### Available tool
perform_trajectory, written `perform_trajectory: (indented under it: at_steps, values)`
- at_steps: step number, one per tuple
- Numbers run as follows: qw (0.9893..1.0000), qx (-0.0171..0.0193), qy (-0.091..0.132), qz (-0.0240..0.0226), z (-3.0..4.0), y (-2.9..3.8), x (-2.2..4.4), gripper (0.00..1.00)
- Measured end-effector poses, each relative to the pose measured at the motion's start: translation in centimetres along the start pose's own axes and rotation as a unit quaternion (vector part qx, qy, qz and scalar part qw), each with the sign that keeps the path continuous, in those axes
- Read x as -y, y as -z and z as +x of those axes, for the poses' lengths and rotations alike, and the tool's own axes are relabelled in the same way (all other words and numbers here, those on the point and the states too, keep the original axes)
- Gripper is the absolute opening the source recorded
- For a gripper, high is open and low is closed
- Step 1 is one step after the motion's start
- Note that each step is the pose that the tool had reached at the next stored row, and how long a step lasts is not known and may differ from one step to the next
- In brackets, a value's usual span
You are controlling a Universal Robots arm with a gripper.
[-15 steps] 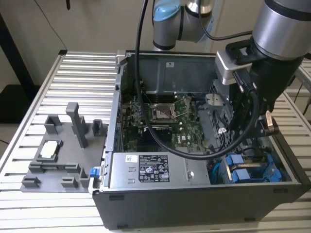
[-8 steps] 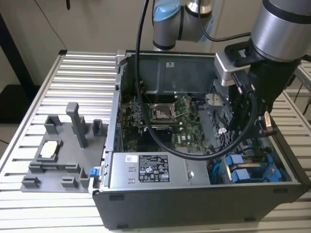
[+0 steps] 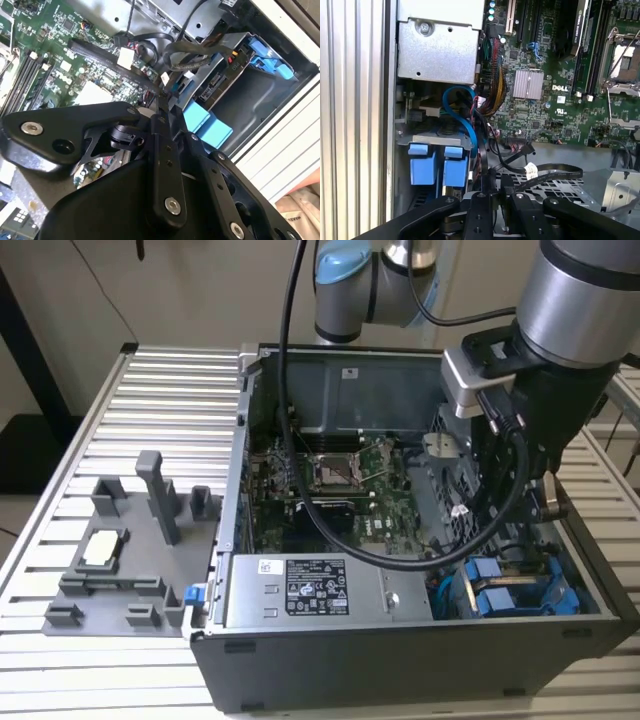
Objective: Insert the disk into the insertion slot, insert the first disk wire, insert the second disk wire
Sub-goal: 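Insert the second disk wire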
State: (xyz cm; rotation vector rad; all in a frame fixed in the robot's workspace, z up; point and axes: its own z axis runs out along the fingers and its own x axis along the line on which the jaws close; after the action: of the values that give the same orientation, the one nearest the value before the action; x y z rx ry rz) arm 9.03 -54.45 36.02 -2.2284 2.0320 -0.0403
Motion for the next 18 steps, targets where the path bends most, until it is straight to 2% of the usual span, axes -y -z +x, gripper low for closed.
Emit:
perform_trajectory:
  at_steps: [4, 5, 10, 12, 15, 17, 18]
  values:
    - [1.0000, 0.0000, 0.000, -0.0006, 0.16, -0.01, 0.25, 0.18]
    - [1.0000, 0.0000, 0.000, -0.0010, 0.25, -0.02, 0.37, 0.12]
    - [1.0000, 0.0002, 0.000, -0.0027, 0.42, -0.04, 0.67, 0.12]
    - [1.0000, 0.0002, 0.000, -0.0028, 0.42, -0.04, 0.66, 0.14]
    - [1.0000, 0.0003, 0.000, -0.0028, 0.42, -0.01, 0.57, 0.32]
    - [1.0000, 0.0000, 0.002, -0.0030, 0.37, 0.01, 0.58, 0.32]
    - [1.0000, -0.0001, 0.002, -0.0030, 0.32, -0.03, 0.57, 0.38]
